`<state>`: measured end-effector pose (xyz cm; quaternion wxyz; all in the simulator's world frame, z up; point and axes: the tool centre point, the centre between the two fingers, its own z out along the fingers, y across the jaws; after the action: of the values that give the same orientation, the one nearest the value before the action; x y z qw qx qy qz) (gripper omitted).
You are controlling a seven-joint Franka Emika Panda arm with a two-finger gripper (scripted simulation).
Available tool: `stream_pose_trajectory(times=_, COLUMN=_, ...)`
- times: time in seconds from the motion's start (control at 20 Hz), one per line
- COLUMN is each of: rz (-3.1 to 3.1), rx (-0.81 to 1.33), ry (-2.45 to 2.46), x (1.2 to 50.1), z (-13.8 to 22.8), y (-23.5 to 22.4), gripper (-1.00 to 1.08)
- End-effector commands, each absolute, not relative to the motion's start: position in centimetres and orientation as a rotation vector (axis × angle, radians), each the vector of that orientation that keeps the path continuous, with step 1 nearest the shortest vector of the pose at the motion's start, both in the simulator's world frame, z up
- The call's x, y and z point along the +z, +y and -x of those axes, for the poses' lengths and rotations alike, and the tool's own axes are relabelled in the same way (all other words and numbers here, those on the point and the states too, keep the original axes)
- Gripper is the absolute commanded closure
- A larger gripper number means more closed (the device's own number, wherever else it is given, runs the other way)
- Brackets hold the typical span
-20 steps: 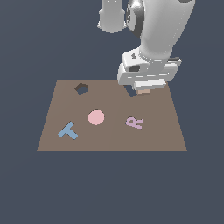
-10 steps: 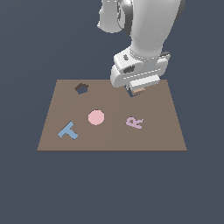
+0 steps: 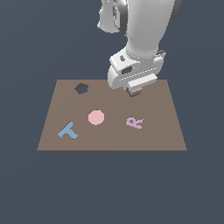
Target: Insert a designated object into the corresponding slot on a board.
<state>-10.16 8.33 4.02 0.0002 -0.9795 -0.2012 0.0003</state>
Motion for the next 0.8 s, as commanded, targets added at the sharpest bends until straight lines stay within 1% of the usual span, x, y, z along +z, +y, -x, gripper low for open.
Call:
stream_pose_trajectory(times=0.0, rz=3.075, rx=0.000, ry=-0.643, x=4.1, z=10.1, y=8.3, gripper=1.08)
stream_pose_trajectory(times=0.6, rz=3.077, rx=0.001, ry=-0.640, x=3.0, z=10.1, y=8.3, gripper=1.08)
stream_pose_trajectory(times=0.65, rz=3.077, rx=0.001, ry=-0.640, x=3.0, z=10.1, y=8.3, gripper=-0.92)
stream_pose_trajectory(times=0.75, rz=3.077, rx=0.001, ry=-0.640, x=3.0, z=10.1, y=8.3, gripper=-0.92)
